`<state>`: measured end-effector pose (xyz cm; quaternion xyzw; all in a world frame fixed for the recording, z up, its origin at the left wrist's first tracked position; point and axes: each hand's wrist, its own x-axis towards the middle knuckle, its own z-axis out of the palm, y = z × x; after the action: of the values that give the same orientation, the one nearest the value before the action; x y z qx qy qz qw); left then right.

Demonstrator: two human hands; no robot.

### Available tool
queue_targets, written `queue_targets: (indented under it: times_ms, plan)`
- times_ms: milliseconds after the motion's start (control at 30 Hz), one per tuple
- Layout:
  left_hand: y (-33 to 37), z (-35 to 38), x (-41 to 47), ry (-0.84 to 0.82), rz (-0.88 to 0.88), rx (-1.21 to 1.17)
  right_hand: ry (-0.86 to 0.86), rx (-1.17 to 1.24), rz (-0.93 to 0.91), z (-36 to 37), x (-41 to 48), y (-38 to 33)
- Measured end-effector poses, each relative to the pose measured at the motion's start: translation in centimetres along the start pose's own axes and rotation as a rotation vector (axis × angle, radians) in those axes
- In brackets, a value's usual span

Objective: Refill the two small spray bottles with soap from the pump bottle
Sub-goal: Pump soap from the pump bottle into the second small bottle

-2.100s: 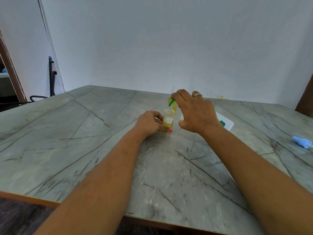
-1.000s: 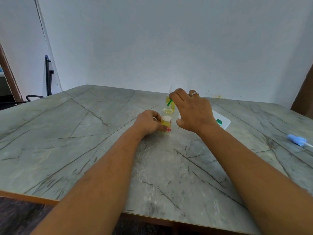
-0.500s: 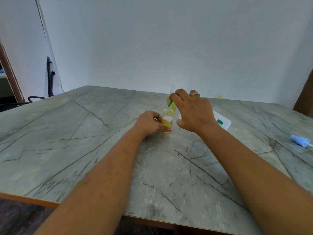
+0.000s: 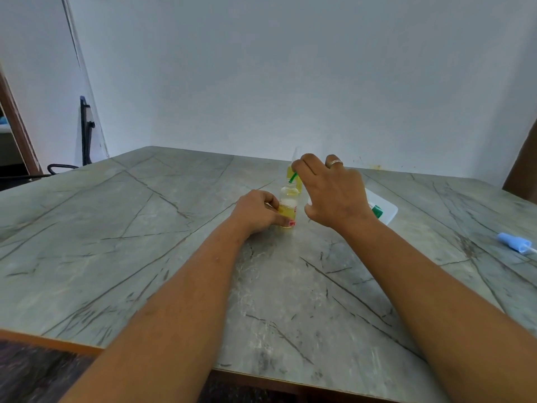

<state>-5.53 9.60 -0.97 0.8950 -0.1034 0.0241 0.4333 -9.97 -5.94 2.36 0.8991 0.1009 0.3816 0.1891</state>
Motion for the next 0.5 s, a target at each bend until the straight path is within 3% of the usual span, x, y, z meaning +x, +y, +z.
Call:
queue_targets:
  times_ms: [500]
  plan:
    - [0.02, -0.02, 0.04, 0.004, 0.011, 0.016, -0.013, -0.009, -0.002, 0.14, 0.17, -0.01]
